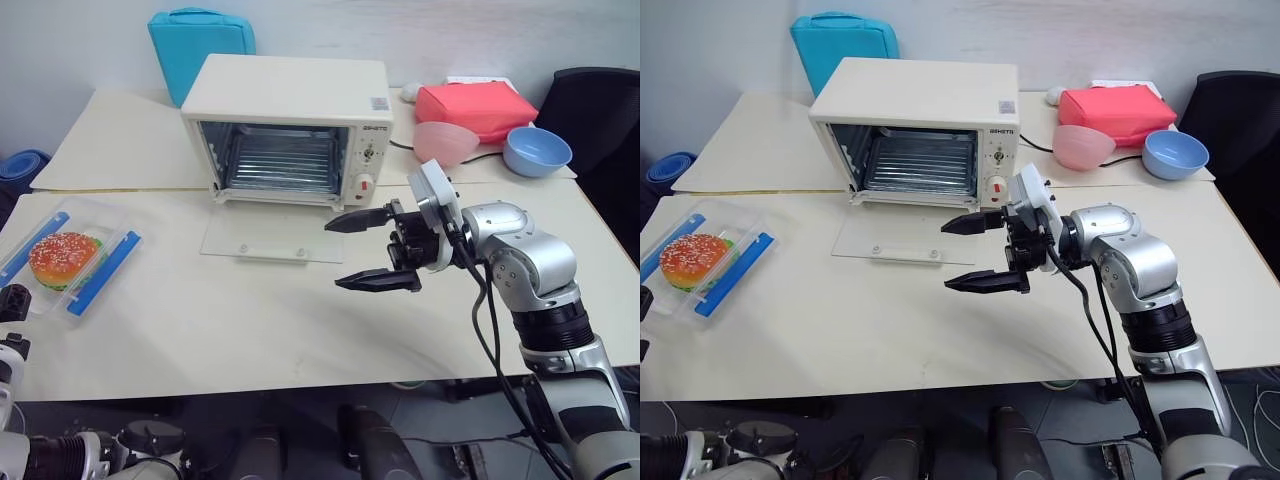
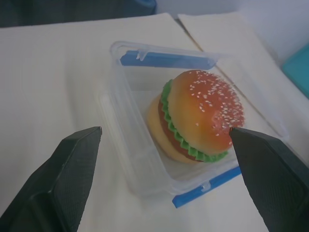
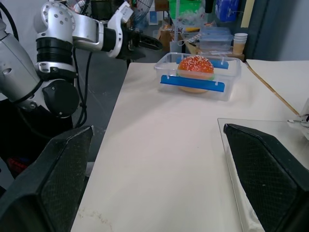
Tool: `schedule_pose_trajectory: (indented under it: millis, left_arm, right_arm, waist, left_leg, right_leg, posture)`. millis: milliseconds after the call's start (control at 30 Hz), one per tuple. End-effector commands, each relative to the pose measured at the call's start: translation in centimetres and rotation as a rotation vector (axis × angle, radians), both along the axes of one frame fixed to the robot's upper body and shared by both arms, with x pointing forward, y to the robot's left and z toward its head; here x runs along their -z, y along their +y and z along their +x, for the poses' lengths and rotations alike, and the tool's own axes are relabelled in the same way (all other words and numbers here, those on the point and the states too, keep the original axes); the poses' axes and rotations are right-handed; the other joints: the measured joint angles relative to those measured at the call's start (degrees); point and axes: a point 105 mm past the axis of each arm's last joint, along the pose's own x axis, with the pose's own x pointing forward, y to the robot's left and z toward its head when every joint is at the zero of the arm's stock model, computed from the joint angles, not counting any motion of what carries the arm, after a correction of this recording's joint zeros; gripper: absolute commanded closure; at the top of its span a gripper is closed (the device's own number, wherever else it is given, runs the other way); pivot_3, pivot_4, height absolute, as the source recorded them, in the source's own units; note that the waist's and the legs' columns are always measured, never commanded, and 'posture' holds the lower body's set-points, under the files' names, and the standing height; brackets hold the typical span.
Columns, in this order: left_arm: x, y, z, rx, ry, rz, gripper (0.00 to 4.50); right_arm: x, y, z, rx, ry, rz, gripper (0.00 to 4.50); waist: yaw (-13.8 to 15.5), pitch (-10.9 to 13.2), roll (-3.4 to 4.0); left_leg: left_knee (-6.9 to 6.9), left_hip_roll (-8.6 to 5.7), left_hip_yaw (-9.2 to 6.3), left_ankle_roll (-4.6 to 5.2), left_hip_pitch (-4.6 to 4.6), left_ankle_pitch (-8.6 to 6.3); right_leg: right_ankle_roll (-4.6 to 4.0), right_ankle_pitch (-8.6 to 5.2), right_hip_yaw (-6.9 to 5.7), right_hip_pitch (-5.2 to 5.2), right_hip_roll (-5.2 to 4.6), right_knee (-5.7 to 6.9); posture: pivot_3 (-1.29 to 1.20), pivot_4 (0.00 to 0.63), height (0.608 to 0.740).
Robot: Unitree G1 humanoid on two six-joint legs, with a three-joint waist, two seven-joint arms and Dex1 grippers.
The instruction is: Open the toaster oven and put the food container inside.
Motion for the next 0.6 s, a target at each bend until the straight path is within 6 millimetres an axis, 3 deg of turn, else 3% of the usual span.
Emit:
schedule_pose_trajectory:
  millis: [33, 300, 400, 600]
  left_arm:
    - [0.1, 1.5, 0.2, -0.072, 0.056, -0.035, 0.02]
    - [0.2, 3.4, 1.7, -0.111, 0.118, -0.099, 0.02]
    - [0.3, 3.5, 2.9, -0.09, 0.122, -0.123, 0.6]
    - [0.5, 3.6, 3.8, -0.089, 0.132, -0.15, 2.47]
  right_arm:
    - [-1.1, -0.5, -0.4, 0.032, -0.055, 0.021, 0.0]
    - [-1.2, -1.4, -0.4, 0.112, -0.066, 0.028, 0.0]
    - [-1.2, -1.6, -0.7, 0.118, -0.07, 0.024, 0.0]
    - [-1.5, -1.9, -1.0, 0.132, -0.085, 0.02, 0.0]
  waist:
    - [-0.05, 0.0, 0.0]
    - [-0.03, 0.0, -0.01]
    - [0.1, 0.0, -0.01]
    - [-0.05, 0.01, -0.03]
  left_leg:
    - [0.0, 0.03, 0.0, -0.03, 0.0, -0.02]
    - [-0.03, 0.06, -0.02, -0.05, -0.01, -0.03]
    - [-0.03, 0.05, -0.02, -0.05, -0.01, -0.03]
    - [-0.06, 0.07, -0.02, -0.08, -0.02, -0.05]
  right_leg:
    - [0.0, 0.0, 0.0, 0.0, 0.01, 0.0]
    - [-0.02, -0.01, -0.03, -0.02, 0.0, -0.01]
    - [-0.02, -0.01, -0.04, -0.02, -0.02, -0.01]
    - [-0.02, -0.01, -0.03, -0.03, -0.03, -0.04]
  posture:
    - [0.0, 0.15, 0.74]
    - [0.0, 0.15, 0.74]
    - [0.0, 0.15, 0.74]
    - [0.0, 0.15, 0.74]
